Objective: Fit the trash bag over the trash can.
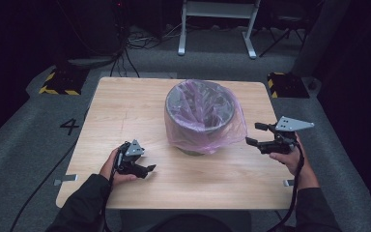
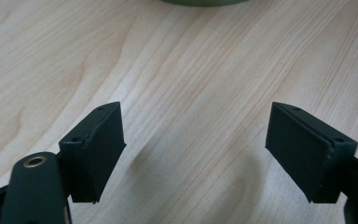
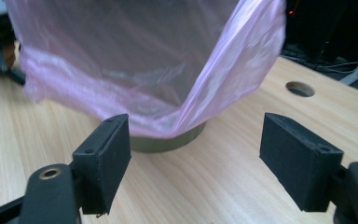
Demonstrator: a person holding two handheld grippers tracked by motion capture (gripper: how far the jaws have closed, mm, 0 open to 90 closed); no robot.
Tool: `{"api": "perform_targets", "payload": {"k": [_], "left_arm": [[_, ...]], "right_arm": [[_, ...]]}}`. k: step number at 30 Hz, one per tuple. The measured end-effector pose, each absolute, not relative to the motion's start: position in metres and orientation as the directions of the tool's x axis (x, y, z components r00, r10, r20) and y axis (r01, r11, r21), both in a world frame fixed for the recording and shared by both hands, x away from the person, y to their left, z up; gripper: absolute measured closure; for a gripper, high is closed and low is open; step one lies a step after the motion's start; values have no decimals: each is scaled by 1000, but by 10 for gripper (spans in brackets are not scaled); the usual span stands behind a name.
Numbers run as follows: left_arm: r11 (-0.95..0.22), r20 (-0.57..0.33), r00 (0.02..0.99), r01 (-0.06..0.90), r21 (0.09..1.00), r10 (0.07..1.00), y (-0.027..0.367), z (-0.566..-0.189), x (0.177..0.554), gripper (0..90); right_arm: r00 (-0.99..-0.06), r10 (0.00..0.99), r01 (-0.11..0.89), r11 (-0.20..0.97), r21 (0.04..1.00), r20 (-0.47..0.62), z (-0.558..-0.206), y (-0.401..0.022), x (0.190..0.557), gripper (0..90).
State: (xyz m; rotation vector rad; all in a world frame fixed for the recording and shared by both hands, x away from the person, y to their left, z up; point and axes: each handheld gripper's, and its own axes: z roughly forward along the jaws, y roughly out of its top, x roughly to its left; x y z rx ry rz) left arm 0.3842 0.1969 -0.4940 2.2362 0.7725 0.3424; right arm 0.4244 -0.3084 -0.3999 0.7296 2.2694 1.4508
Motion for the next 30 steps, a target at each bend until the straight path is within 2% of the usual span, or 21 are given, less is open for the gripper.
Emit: {"api": "perform_targets", "payload": {"k": [11, 19, 30], "left_arm": [[-551, -9, 779, 452, 702, 627, 199, -502, 388, 159], [-548, -5, 776, 450, 706, 631, 200, -504, 390, 120], [-544, -8, 773, 454, 705, 634, 200, -504, 390, 113]], "right_arm": [[-777, 628, 199, 308, 930, -42, -364, -302, 423, 242], [-769, 634, 173, 335, 926, -86, -344, -288, 425, 239], [-783, 609, 140, 369, 919, -125, -318, -259, 428, 262]]}}
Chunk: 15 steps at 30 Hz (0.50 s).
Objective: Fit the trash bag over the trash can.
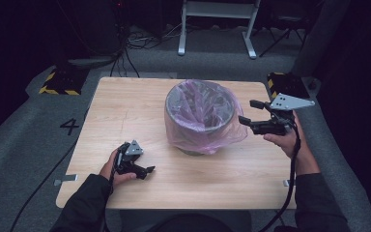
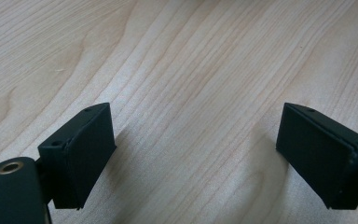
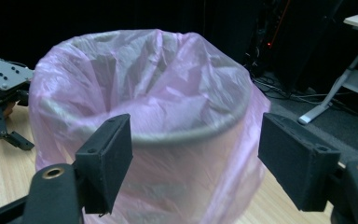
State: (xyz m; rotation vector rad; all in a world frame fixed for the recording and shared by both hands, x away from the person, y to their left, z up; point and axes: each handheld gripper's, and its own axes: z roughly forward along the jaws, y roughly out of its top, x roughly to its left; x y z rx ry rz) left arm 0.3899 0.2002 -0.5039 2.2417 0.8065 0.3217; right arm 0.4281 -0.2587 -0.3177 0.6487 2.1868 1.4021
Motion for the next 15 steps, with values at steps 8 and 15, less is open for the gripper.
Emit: {"api": "perform_targets", "payload": {"k": [8, 15], "left_arm": [[-543, -9, 771, 457, 704, 637, 200, -504, 390, 110], [-543, -9, 771, 457, 704, 637, 200, -504, 390, 109]], "right_arm": [[-780, 605, 132, 406, 904, -158, -310, -232, 440, 270], [-793, 590, 158, 440, 884, -153, -305, -206, 461, 326]]}}
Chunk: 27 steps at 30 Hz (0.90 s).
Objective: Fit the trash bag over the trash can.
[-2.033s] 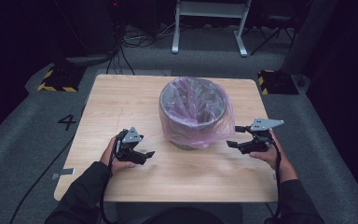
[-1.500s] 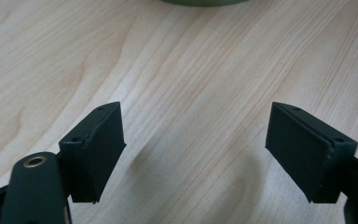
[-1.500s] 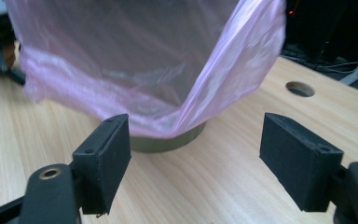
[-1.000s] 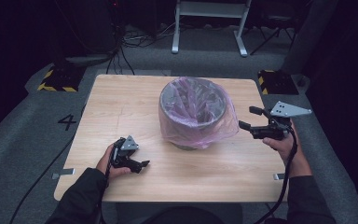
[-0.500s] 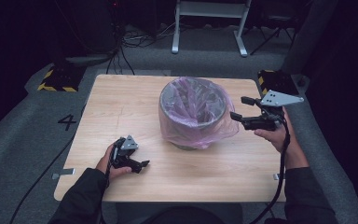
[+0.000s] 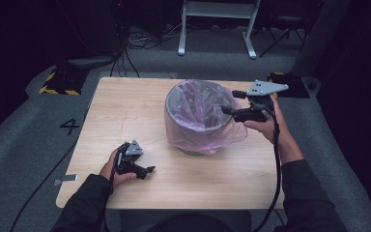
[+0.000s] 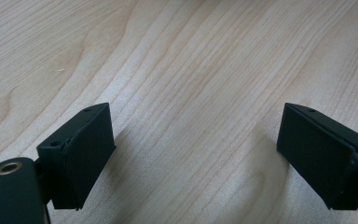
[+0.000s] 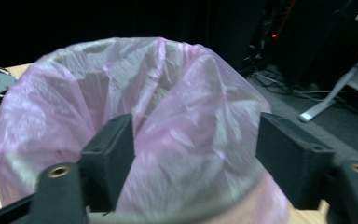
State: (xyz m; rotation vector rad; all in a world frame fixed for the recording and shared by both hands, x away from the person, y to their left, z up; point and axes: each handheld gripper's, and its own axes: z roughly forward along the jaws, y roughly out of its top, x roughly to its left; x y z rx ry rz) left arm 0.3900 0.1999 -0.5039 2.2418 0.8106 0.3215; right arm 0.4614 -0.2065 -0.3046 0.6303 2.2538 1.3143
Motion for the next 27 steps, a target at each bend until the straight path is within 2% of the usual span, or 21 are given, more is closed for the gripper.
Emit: {"api": "perform_targets", "payload": {"k": [3, 11, 20, 27], "left_arm": [[-543, -10, 771, 457, 704, 637, 200, -504, 390, 109], [-544, -9, 772, 457, 704, 636, 200, -504, 390, 110], [-544, -9, 772, 457, 704, 636, 200, -504, 390, 109], [-544, -9, 772, 457, 704, 636, 200, -504, 390, 110]], "right_arm": [[-817, 553, 150, 475, 867, -162, -302, -192, 467, 349], [-844, 510, 163, 540, 826, -167, -306, -171, 481, 327], [-889, 435, 131, 538, 833, -141, -306, -164, 484, 335], [-884, 438, 140, 584, 800, -165, -309, -154, 488, 296]]}}
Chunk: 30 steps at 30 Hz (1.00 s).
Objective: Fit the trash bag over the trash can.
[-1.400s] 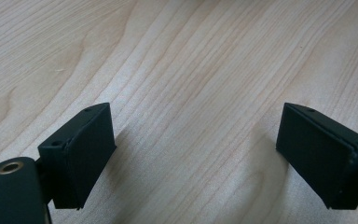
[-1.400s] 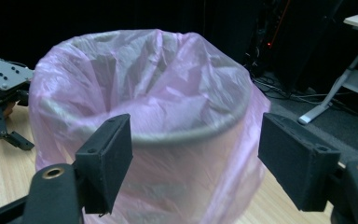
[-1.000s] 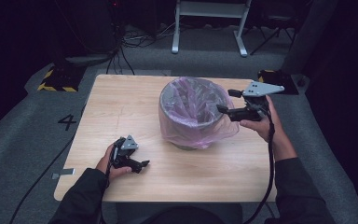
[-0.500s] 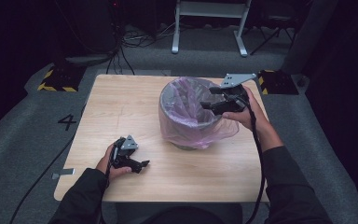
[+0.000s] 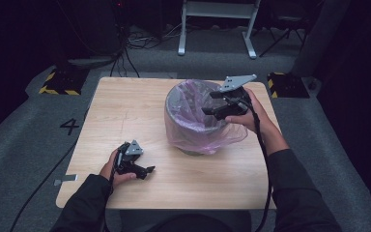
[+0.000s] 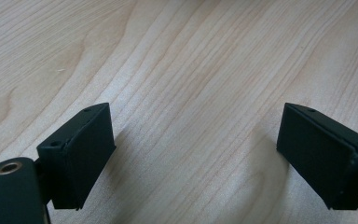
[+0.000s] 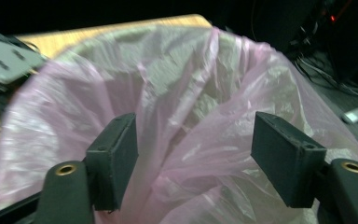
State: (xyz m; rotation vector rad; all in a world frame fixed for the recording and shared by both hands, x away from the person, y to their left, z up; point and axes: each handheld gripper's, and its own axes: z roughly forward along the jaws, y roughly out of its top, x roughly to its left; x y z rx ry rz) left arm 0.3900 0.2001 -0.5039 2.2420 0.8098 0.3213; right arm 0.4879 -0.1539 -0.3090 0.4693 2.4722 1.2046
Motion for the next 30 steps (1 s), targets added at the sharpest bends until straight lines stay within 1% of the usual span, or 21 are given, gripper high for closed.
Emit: {"api": "perform_targets", "payload": {"k": [2, 7, 12, 20, 23, 30], "left_arm": [[-544, -9, 772, 457, 704, 636, 200, -504, 390, 110], [-544, -9, 772, 457, 704, 636, 200, -504, 390, 109], [-544, -9, 772, 456, 704, 636, 200, -504, 390, 110], [-544, -9, 772, 456, 704, 636, 200, -504, 390, 109], [-544, -9, 772, 457, 704, 636, 200, -504, 390, 110], [-544, -8, 772, 456, 704, 636, 200, -504, 390, 109]], "right_arm": [[-884, 431, 135, 609, 781, -183, -310, -150, 490, 296], [-872, 436, 163, 687, 708, -222, -316, -141, 498, 291], [-876, 418, 182, 749, 637, -241, -322, -133, 505, 286], [-879, 399, 190, 795, 576, -261, -328, -125, 511, 282], [-875, 404, 209, 811, 546, -265, -330, -124, 515, 285], [-873, 407, 227, 828, 513, -271, -333, -124, 521, 285]]}}
